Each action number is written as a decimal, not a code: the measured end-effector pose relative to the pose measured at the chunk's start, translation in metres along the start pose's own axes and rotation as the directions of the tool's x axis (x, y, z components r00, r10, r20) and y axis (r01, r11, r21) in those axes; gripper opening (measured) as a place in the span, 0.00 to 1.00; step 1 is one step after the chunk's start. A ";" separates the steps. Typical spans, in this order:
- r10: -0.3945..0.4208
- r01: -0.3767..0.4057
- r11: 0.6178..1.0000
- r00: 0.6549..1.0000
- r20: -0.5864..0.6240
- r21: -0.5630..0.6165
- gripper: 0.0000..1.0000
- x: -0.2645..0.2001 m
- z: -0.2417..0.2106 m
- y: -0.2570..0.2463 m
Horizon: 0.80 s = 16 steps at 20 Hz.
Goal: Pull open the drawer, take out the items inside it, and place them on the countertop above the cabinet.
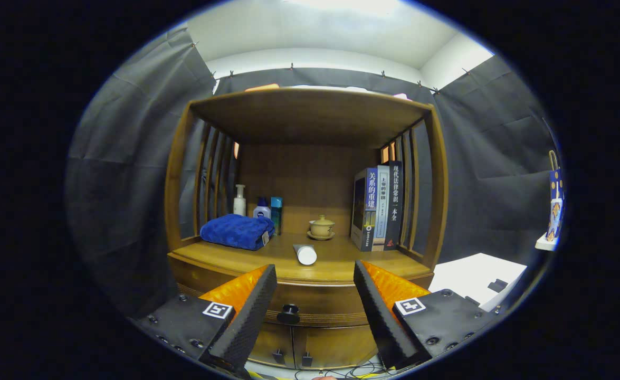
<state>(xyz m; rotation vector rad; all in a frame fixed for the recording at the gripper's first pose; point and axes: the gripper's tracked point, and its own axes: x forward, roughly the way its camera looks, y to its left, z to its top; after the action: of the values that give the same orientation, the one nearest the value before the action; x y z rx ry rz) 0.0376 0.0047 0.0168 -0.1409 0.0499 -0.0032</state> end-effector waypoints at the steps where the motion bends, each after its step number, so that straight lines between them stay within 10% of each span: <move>1: 0.006 -0.006 1.000 1.000 0.012 0.008 0.96 -0.013 0.004 -0.001; 16: -0.008 0.003 0.991 0.999 0.038 0.131 0.98 -0.096 0.008 -0.038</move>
<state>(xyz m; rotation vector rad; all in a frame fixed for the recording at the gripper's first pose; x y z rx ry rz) -0.0576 -0.0307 0.0352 -0.0102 0.0103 -0.0095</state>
